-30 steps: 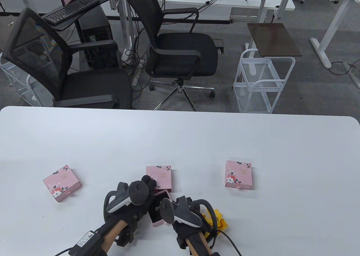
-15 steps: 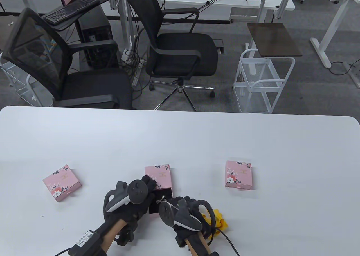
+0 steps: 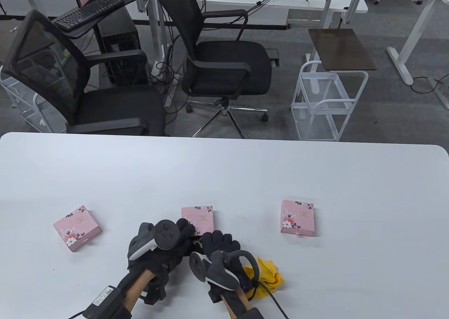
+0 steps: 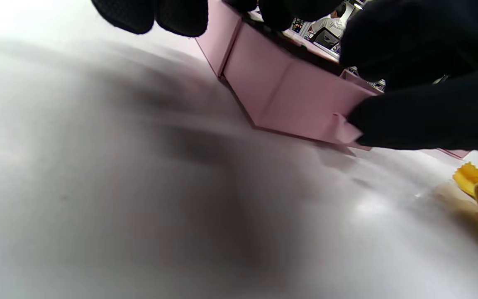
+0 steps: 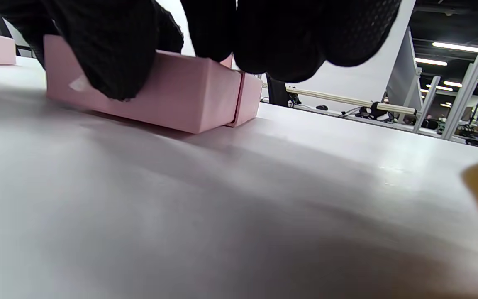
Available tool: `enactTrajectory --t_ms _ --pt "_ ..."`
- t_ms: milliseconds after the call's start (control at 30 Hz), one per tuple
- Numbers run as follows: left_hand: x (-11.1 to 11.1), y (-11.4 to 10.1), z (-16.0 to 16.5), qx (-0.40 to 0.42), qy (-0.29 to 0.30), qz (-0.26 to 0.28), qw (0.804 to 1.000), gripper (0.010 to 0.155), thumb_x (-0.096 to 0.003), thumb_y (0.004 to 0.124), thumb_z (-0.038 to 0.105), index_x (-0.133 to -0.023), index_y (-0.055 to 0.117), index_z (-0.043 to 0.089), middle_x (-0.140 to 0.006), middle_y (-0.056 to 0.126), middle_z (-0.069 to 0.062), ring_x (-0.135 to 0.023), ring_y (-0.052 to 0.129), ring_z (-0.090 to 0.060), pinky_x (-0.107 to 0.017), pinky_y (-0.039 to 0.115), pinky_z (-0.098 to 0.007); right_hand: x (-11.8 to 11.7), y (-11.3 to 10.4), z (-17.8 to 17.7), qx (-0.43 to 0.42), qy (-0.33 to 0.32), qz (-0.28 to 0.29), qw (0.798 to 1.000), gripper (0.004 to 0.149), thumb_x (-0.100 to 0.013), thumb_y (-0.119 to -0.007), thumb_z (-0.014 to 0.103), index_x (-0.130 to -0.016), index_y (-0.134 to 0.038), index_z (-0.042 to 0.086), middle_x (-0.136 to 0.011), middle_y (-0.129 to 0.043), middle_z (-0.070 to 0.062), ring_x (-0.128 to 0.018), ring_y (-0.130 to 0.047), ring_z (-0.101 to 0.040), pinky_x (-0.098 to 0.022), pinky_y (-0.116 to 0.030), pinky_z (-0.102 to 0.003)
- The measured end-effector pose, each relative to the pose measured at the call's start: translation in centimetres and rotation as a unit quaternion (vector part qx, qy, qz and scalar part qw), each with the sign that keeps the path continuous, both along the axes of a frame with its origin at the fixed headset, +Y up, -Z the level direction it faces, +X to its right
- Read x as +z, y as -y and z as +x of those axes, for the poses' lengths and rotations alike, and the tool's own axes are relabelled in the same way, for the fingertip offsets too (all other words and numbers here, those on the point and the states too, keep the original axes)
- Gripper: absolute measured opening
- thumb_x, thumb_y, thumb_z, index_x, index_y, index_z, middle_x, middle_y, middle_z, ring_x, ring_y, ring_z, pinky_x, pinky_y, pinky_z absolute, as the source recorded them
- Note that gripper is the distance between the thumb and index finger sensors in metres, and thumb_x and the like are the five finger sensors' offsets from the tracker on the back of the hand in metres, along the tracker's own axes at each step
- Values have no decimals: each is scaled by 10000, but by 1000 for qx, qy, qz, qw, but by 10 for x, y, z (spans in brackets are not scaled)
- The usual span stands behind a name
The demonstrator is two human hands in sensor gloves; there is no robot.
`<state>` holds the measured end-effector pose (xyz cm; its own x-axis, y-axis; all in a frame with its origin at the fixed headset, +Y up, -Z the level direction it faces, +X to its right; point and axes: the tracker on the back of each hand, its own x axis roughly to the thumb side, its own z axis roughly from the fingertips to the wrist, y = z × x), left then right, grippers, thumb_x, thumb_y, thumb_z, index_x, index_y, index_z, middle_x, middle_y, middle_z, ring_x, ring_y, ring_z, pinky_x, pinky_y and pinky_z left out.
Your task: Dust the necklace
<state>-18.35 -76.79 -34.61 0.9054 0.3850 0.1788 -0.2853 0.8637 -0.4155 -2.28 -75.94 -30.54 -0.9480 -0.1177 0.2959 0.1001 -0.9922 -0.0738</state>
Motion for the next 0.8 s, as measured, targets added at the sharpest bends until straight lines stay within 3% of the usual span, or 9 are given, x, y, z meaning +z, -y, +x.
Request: enactTrajectory --t_ms 267,467,633,733,800 --pt "-1 0 0 5 4 -6 1000 556 -631 549 398 -1165 411 330 -1262 266 60 -1077 485 -336 -767 534 -571 -33 0 -7 -40 37 -87 995 825 -583 -817 481 -1172 -395 86 -1164 -368 -342 -925 -571 -578 -673 -593 -617" --pt "0 0 2 -6 8 -5 1000 558 -631 549 397 -1166 404 327 -1263 259 54 -1076 484 -336 -768 531 -570 -42 -4 -13 -14 49 -36 998 767 -552 -844 499 -1126 -504 120 -1116 -522 -319 -892 -644 -550 -652 -634 -597" --pt "1 0 2 -5 9 -7 1000 559 -631 548 398 -1167 401 332 -1265 253 59 -1084 452 -344 -771 521 -572 -46 -4 -26 16 48 54 997 659 -516 -865 488 -1022 -672 113 -1028 -705 -257 -823 -778 -482 -618 -695 -572" --pt "1 1 1 2 9 -8 1000 562 -631 544 400 -1168 393 331 -1264 242 58 -1086 442 -348 -772 514 -575 -41 -7 -28 21 48 51 997 637 -514 -871 487 -1005 -694 121 -1025 -719 -245 -819 -792 -476 -619 -697 -574" --pt "1 1 -2 13 5 0 1000 561 -630 545 404 -1167 405 327 -1264 251 55 -1093 419 -347 -775 499 -581 -39 -14 -25 12 56 20 998 618 -544 -839 482 -1029 -682 132 -1040 -711 -247 -840 -771 -488 -630 -681 -585"
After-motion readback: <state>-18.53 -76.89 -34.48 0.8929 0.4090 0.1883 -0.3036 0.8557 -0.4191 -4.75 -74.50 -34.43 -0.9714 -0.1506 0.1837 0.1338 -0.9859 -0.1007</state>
